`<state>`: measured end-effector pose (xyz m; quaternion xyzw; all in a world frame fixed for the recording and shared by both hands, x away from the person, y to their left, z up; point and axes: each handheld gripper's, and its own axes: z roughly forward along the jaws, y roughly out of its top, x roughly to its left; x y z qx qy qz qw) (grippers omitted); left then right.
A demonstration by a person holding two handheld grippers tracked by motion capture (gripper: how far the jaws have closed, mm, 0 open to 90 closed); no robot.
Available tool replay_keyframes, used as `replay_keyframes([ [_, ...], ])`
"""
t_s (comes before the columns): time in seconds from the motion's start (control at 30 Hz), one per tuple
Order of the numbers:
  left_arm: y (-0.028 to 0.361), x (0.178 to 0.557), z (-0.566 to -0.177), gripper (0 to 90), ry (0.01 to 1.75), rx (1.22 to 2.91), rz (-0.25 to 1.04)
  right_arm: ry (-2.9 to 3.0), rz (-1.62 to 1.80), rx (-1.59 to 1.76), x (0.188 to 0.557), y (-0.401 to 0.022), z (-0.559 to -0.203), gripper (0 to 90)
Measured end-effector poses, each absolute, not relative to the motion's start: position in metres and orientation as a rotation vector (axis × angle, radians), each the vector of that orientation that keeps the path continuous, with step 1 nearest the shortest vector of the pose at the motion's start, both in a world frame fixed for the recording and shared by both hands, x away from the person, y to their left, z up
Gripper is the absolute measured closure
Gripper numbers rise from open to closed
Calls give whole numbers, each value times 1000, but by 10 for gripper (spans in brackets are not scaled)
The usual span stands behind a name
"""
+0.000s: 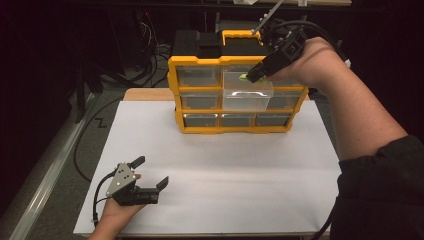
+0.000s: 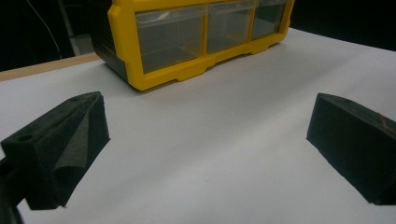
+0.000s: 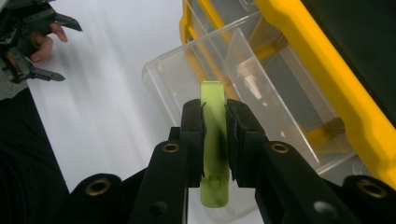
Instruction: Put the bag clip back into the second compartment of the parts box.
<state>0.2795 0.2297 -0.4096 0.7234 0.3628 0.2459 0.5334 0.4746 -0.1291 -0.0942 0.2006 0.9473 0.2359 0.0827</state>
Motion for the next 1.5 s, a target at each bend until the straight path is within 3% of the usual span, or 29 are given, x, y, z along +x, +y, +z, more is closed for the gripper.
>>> replay_keyframes([
  [0.53,230,279,-410,3,860,1725,577,2861,593,588,495,-112,-123,790],
  [0.97,230,279,-409,3,861,1722,576,2854,633,605,493,-116,-118,780],
  [1.0,230,279,-409,3,862,1721,575,2850,646,617,494,-117,-118,699],
  [1.03,230,279,-409,3,862,1721,575,2850,646,617,494,-117,-118,699],
  [1.07,230,279,-410,3,862,1721,575,2826,702,638,492,-119,-112,538],
  [1.1,230,279,-410,3,864,1720,575,2816,715,637,490,-120,-109,489],
  [1.5,229,280,-410,3,862,1727,578,2788,710,657,455,-144,-94,371],
])
